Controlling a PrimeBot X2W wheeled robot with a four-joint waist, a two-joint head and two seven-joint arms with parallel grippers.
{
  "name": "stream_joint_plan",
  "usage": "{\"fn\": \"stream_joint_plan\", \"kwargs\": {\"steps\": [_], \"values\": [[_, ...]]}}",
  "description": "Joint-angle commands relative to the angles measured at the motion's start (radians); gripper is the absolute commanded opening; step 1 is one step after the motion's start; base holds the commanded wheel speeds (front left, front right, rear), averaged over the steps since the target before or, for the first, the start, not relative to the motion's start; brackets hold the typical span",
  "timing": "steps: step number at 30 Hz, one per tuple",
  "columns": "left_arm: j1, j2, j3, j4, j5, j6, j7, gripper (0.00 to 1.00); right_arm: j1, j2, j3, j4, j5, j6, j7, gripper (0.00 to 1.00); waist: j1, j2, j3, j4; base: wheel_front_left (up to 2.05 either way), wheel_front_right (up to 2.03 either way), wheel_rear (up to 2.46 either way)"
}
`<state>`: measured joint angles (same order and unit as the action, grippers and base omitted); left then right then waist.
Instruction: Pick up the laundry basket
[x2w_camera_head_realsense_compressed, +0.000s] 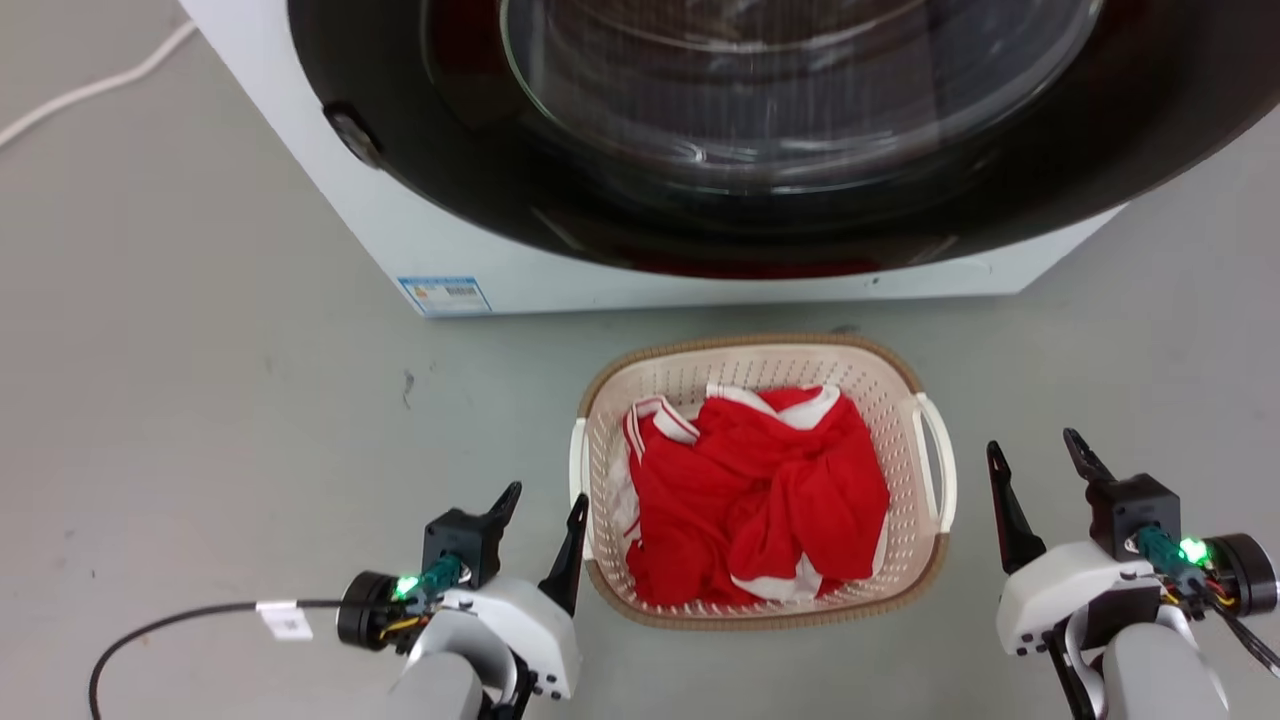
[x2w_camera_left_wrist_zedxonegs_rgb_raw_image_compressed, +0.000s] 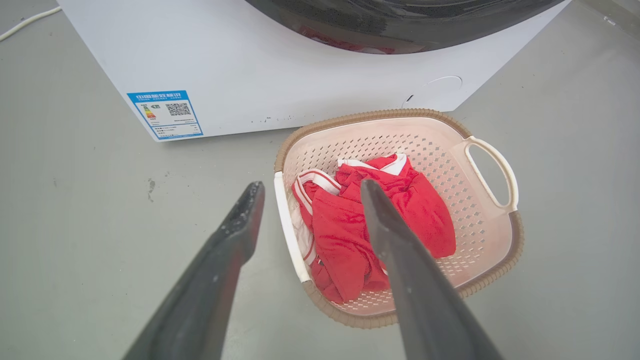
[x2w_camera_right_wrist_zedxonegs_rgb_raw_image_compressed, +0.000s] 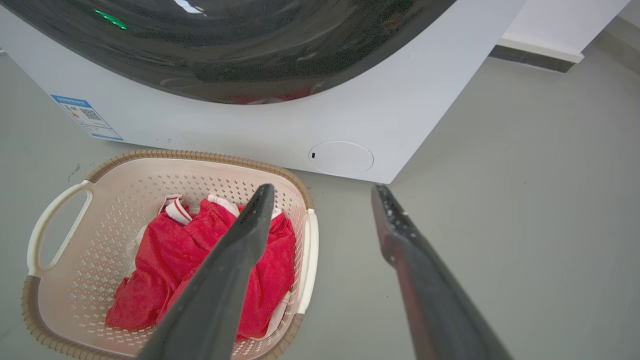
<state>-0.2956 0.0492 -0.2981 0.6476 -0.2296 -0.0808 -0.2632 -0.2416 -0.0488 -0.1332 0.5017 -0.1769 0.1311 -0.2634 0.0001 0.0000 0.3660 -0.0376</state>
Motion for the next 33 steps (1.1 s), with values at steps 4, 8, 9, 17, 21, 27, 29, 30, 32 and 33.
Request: {"fn": "stream_joint_plan", "kwargs": {"steps": [4,8,9,17,21,27,29,30,32,33], "values": [[-0.076,0.002,-0.027,0.053,-0.013,-0.005,-0.002,1.00,-0.076,-0.003,-0.013,0.072,-0.030,-0.001,-0.002,1.00,-0.0001,0.0000,0.105,-0.003,0.00,0.00,0.00],[-0.133,0.002,-0.045,0.098,-0.026,-0.001,-0.002,1.00,-0.131,-0.003,-0.021,0.136,-0.044,-0.001,-0.002,1.00,-0.0001,0.0000,0.166,-0.004,0.00,0.00,0.00],[-0.143,0.002,-0.049,0.109,-0.029,-0.001,-0.002,1.00,-0.145,-0.004,-0.022,0.153,-0.045,-0.001,-0.002,1.00,-0.0001,0.0000,0.180,-0.005,0.00,0.00,0.00],[-0.239,0.002,-0.077,0.170,-0.047,0.008,-0.002,1.00,-0.250,-0.017,-0.040,0.268,-0.060,-0.001,-0.002,1.00,-0.0001,0.0000,0.299,0.001,0.00,0.00,0.00],[-0.271,0.002,-0.091,0.178,-0.048,0.012,-0.002,1.00,-0.294,-0.017,-0.048,0.318,-0.063,-0.001,-0.002,1.00,-0.0001,0.0000,0.350,0.001,0.00,0.00,0.00],[-0.298,0.002,-0.098,0.180,-0.048,0.018,-0.002,1.00,-0.346,-0.019,-0.065,0.377,-0.071,-0.001,-0.002,1.00,-0.0001,0.0000,0.403,0.000,0.00,0.00,0.00],[-0.306,0.002,-0.101,0.182,-0.046,0.020,-0.002,1.00,-0.359,-0.019,-0.067,0.394,-0.073,-0.001,-0.002,1.00,-0.0001,0.0000,0.415,0.001,0.00,0.00,0.00],[-0.310,0.002,-0.101,0.181,-0.045,0.020,-0.003,1.00,-0.366,-0.019,-0.065,0.399,-0.076,-0.001,-0.002,1.00,-0.0001,0.0000,0.422,0.002,0.00,0.00,0.00],[-0.314,0.002,-0.101,0.179,-0.041,0.020,-0.002,1.00,-0.379,-0.018,-0.061,0.411,-0.078,-0.001,-0.002,1.00,-0.0001,0.0000,0.433,0.002,0.00,0.00,0.00],[-0.316,0.002,-0.102,0.178,-0.040,0.021,-0.002,1.00,-0.384,-0.018,-0.060,0.417,-0.080,-0.001,-0.002,1.00,-0.0001,0.0000,0.440,0.003,0.00,0.00,0.00]]}}
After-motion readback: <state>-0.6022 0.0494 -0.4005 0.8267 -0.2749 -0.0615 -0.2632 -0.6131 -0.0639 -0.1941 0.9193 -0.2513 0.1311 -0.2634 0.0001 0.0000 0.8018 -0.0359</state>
